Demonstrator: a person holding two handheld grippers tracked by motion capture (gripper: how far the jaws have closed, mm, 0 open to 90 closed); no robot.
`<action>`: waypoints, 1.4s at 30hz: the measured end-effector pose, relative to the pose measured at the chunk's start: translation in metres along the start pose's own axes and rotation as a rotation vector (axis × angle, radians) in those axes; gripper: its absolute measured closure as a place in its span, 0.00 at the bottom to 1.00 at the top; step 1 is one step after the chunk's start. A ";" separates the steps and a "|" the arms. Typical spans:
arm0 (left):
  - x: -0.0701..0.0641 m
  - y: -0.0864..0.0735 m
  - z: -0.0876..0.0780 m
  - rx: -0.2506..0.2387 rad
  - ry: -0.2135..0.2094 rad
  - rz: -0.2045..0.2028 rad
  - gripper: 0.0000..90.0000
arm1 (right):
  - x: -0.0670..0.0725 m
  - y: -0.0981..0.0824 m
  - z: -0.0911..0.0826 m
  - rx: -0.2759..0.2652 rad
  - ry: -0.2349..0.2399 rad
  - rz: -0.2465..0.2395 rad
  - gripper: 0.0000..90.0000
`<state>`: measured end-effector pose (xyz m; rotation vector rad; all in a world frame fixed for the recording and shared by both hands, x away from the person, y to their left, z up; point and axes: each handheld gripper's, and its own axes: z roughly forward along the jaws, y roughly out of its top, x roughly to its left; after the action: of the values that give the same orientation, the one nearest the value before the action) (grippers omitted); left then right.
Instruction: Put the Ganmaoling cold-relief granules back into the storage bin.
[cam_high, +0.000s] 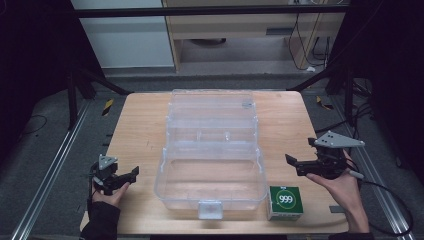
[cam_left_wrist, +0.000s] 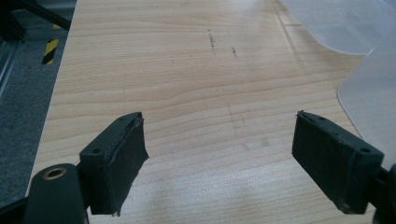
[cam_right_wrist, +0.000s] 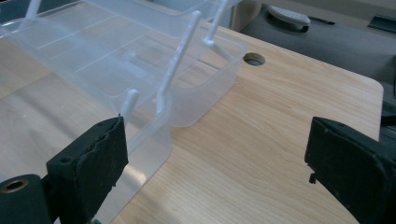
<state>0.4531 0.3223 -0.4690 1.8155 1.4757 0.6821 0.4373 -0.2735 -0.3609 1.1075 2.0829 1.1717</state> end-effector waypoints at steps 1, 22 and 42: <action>0.000 0.000 0.000 0.002 -0.002 0.001 0.19 | 0.001 0.002 -0.001 0.003 0.007 -0.008 0.07; -0.003 -0.001 0.004 0.025 -0.005 0.020 0.19 | 0.020 0.019 -0.013 0.137 0.139 -0.225 0.05; -0.004 -0.001 0.006 0.037 -0.006 0.027 0.19 | 0.038 0.003 -0.005 0.339 0.254 -0.399 0.04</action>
<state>0.4557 0.3178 -0.4735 1.8675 1.4713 0.6657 0.4142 -0.2433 -0.3566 0.6485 2.6175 0.8170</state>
